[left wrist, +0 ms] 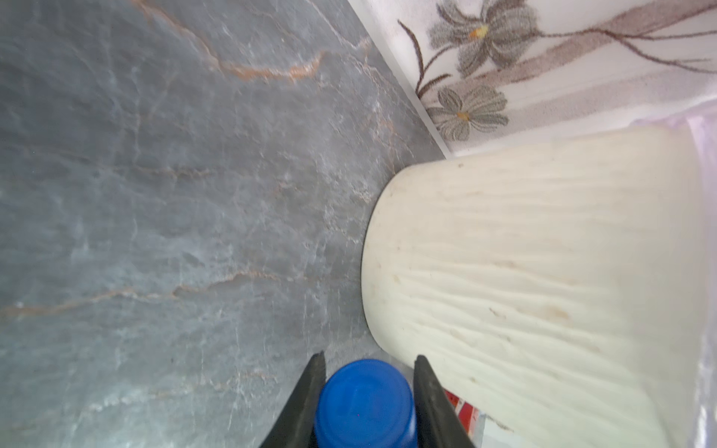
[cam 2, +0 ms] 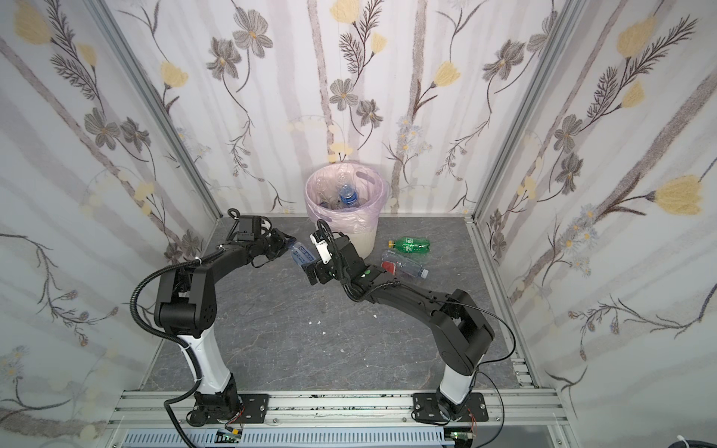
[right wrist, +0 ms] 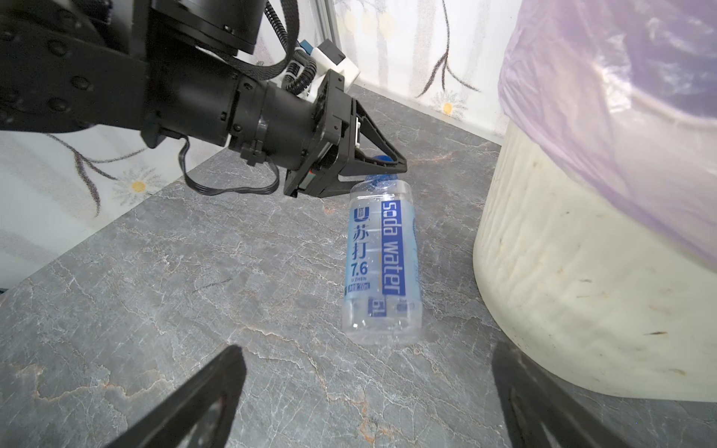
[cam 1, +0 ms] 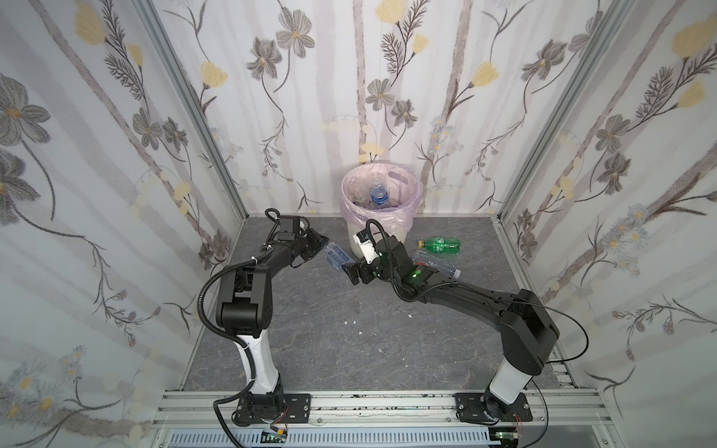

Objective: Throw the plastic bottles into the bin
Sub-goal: 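Grasp the soda-water bottle by its blue cap with the left gripper, then lift the soda-water bottle with the left gripper while the right gripper closes on it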

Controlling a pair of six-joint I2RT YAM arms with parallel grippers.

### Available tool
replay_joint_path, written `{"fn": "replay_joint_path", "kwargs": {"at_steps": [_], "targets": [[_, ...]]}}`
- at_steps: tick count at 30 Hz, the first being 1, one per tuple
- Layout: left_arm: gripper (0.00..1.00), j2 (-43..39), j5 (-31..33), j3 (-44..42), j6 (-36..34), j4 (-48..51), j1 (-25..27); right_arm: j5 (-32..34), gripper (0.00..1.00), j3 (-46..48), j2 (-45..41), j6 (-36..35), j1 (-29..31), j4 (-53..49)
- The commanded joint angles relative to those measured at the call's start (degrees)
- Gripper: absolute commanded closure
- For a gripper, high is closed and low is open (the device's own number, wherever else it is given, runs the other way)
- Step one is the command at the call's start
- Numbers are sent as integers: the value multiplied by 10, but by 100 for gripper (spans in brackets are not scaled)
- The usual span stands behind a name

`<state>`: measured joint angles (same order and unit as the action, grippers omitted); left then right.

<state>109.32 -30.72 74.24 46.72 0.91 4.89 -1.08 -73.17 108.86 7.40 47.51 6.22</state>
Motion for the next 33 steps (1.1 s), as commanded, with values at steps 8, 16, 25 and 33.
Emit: {"fn": "replay_joint_path", "kwargs": {"at_steps": [8,16,25,33], "targets": [[82,-84,-25,-54,24,-6,35,29,0,-1,26,5,9,26],[82,-110,-23,-58,34,-6,59,71,0,-27,51,13,18,0],[82,-120,-27,-60,37,-7,70,78,28,-31,59,20,19,-1],[75,-125,-28,-54,43,-6,76,71,53,-29,54,23,19,-2]]}}
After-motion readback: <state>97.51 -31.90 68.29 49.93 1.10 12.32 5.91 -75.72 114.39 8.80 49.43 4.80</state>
